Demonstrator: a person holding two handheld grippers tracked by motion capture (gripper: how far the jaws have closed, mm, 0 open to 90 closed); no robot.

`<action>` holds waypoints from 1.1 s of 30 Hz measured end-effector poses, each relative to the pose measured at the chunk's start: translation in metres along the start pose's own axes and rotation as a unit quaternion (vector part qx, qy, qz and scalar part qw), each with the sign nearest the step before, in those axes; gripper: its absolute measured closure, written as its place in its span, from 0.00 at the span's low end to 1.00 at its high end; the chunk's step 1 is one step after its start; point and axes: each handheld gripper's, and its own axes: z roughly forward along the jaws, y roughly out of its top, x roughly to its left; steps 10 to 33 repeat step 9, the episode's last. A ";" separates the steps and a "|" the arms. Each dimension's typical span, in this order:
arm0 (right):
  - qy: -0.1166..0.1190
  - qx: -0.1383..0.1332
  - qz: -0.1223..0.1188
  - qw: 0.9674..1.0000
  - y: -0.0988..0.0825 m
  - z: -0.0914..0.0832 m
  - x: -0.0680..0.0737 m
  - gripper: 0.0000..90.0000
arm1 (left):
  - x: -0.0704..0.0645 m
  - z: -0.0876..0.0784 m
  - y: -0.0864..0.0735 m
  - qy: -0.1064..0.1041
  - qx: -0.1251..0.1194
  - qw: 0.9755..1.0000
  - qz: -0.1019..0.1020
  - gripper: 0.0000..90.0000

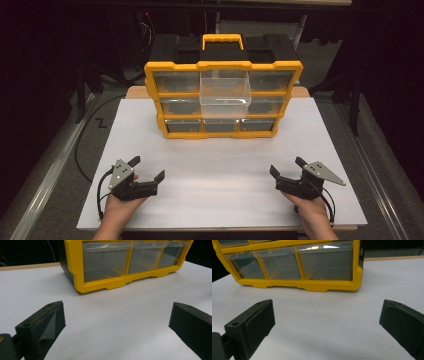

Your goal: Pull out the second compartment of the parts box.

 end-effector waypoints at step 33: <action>-0.004 0.005 -0.046 0.999 0.000 0.003 0.005 0.01 | -0.001 0.001 -0.001 0.006 0.003 1.000 0.002 0.01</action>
